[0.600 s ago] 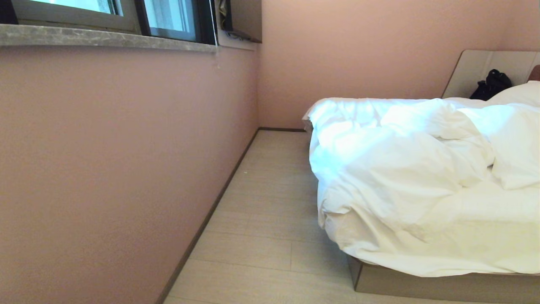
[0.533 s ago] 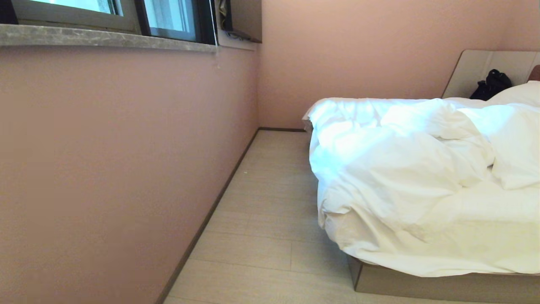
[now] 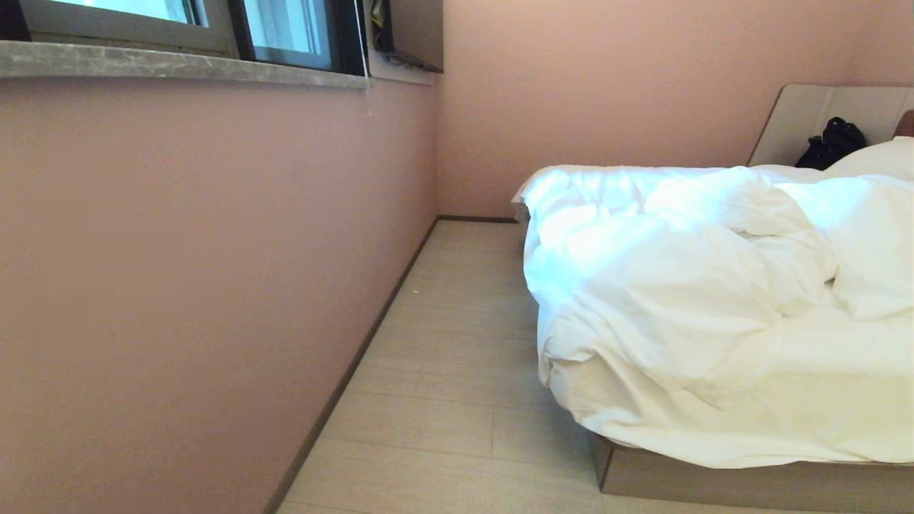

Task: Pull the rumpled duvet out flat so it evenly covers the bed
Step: Hold the folded corner of the quilt

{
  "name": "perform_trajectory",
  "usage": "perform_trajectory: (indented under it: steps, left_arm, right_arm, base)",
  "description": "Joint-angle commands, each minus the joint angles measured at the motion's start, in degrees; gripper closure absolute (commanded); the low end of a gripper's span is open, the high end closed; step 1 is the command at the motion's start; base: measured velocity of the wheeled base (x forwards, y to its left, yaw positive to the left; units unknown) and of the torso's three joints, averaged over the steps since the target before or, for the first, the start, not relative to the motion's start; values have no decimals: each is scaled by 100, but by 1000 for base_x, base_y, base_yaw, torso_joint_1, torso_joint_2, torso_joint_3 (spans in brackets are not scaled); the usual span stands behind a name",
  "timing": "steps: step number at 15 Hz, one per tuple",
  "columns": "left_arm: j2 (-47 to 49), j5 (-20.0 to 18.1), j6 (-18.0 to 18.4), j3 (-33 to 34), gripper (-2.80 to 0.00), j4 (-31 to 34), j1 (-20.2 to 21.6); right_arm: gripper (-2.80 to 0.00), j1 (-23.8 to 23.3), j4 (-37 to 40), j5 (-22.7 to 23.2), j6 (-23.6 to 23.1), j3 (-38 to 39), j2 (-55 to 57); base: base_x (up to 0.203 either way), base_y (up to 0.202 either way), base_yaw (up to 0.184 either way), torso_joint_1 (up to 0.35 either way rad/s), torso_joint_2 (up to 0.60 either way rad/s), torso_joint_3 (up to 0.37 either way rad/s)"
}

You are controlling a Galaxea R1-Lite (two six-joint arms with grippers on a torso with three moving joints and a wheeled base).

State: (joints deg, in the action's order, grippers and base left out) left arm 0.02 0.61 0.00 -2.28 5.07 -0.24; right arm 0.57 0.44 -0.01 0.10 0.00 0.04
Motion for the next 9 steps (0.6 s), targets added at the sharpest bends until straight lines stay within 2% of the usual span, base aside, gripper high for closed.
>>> perform_trajectory:
  steps: [1,7,9]
  left_arm:
    - [-2,0,0,-1,0,3,-3]
    - [6,0,0,-1,0,3,-2]
    - [3,0,5,-1,0,6,1]
  right_arm:
    - [0,3,0,1,-1,0,-4]
    - [0,4,0,1,-1,0,5]
    - [0,-5,0,1,-1,0,5]
  base:
    - [0,0,0,0,0,0]
    - [0,0,0,0,0,0]
    - [131,0,0,5,2,4]
